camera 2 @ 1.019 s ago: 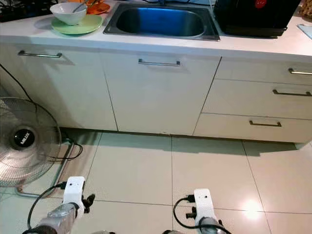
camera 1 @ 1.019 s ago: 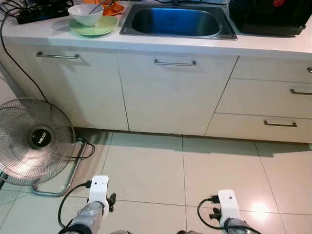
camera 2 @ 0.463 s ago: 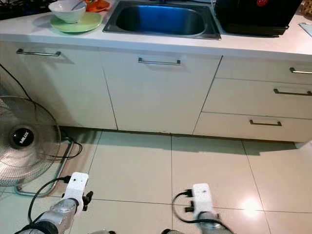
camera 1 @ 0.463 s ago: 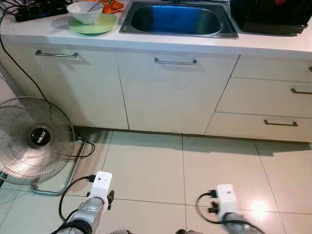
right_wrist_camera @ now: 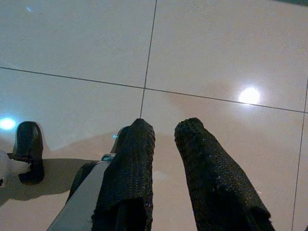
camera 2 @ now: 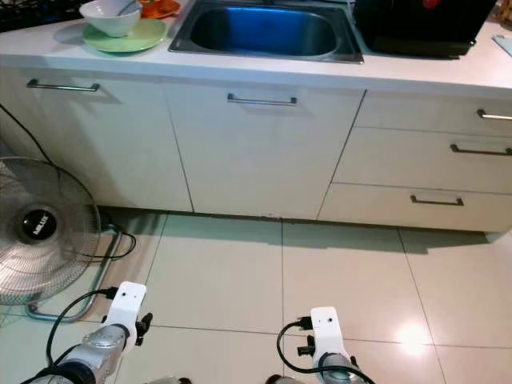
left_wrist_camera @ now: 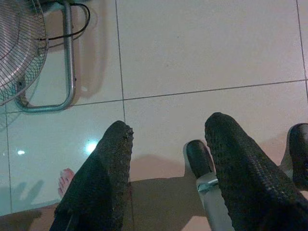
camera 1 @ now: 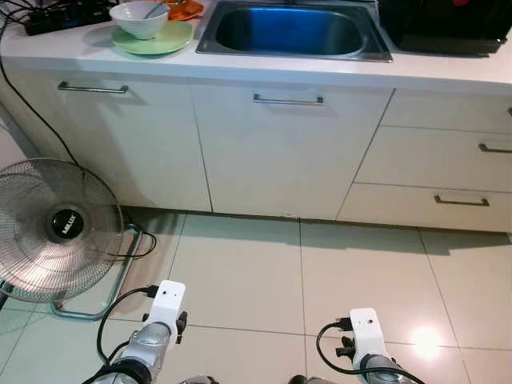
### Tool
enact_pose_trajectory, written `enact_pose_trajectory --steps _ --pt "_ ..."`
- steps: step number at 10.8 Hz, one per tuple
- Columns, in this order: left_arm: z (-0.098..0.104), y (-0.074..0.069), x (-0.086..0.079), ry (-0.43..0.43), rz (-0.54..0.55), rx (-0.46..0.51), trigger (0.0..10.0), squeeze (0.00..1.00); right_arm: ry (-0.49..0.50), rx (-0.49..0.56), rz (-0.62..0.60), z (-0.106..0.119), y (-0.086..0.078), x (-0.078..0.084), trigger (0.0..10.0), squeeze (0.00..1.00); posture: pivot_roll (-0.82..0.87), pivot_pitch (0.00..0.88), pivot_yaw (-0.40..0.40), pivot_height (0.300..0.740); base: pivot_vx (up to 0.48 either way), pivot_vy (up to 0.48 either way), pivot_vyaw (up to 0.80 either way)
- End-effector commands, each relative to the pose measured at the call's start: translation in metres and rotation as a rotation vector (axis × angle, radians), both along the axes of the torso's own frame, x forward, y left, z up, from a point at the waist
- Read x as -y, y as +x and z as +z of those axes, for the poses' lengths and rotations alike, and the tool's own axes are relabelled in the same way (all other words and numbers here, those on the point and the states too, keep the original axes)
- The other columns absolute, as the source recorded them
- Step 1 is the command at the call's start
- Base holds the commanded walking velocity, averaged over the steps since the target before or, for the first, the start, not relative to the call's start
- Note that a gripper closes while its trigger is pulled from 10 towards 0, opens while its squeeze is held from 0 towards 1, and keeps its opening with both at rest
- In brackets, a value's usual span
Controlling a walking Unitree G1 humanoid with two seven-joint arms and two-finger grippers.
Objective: Kitchen organization
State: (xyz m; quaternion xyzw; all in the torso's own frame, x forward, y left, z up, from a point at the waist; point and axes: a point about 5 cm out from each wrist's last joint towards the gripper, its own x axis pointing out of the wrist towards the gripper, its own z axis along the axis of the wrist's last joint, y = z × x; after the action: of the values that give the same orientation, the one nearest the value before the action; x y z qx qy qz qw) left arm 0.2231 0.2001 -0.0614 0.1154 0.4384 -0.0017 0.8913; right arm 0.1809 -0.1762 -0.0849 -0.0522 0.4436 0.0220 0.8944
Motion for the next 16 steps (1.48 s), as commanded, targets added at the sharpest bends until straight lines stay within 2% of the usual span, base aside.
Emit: enact_pose_trajectory --steps 1,5,10,16 --pt "0.000 -0.001 -0.002 -0.009 0.017 0.006 10.0 0.00 0.001 -0.005 -0.008 -0.002 -0.004 0.000 10.0 0.00 0.02 0.091 0.005 0.740 0.000 0.000 0.00" --pt "-0.001 -0.003 -0.004 -0.018 0.070 0.014 10.0 0.00 0.013 -0.005 -0.005 -0.002 -0.003 -0.005 10.0 0.00 0.02 0.069 0.009 0.740 0.063 0.000 0.00" --pt "-0.002 -0.005 -0.004 -0.025 0.078 0.008 10.0 0.00 0.023 -0.007 0.009 -0.002 -0.002 -0.012 10.0 0.00 0.03 0.053 0.011 0.740 0.365 0.000 0.00" --pt "-0.002 -0.004 -0.003 -0.030 0.078 0.005 10.0 0.00 0.023 -0.007 0.010 -0.002 -0.002 -0.012 10.0 0.00 0.03 0.063 0.005 0.740 0.381 0.000 0.00"
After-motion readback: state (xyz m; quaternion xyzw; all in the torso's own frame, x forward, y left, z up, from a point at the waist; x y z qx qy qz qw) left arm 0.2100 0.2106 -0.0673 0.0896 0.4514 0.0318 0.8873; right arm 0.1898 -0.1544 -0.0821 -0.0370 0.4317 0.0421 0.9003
